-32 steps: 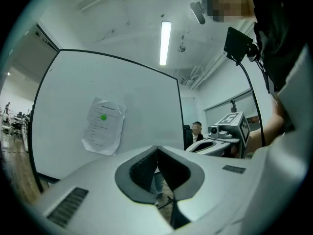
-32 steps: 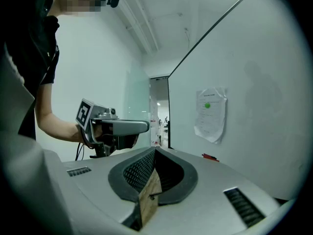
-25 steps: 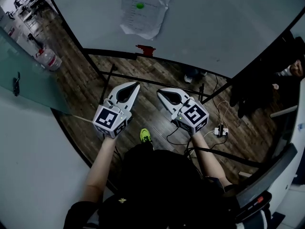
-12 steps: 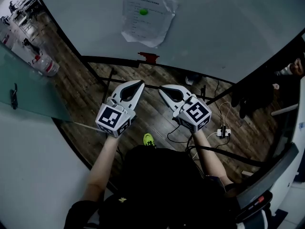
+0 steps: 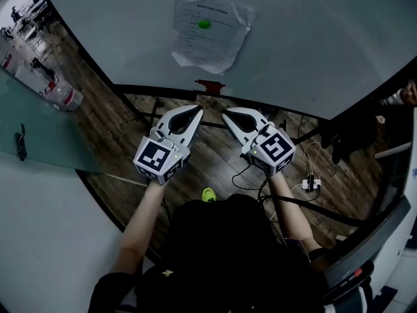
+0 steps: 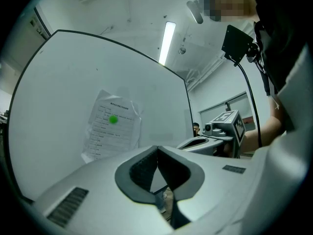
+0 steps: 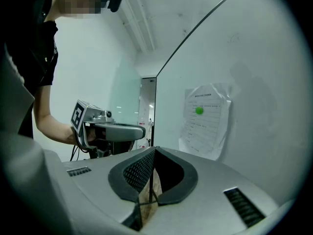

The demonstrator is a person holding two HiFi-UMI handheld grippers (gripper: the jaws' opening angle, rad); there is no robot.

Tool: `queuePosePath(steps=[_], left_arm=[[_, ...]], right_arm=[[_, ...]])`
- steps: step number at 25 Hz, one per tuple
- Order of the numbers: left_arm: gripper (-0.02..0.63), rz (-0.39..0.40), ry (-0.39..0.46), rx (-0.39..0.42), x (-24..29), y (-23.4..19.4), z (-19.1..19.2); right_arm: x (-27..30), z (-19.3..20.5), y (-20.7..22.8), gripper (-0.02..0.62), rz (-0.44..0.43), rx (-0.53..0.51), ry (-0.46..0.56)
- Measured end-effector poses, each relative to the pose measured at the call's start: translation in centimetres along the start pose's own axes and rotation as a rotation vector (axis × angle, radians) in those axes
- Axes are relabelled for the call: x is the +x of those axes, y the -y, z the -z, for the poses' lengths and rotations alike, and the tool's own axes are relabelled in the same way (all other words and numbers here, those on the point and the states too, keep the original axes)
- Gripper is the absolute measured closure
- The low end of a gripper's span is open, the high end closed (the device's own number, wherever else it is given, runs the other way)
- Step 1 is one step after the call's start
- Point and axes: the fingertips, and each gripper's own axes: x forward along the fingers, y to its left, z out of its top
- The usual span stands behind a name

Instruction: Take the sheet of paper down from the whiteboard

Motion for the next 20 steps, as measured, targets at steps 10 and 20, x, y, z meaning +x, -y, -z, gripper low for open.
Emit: queuePosePath(steps=[10, 20], left_arm=[[0.578, 0.021, 0.017, 0.045, 1.8, -1.3, -1.7], [0.580, 0.003, 0.025, 0.124, 4.4, -3.5, -3.3]], right_arm=[[1.2, -1.7, 1.9, 0.584, 0.013, -0.042, -0.004], [3.4, -3.8, 4.9, 0.584, 0.016, -0.075, 0.016]])
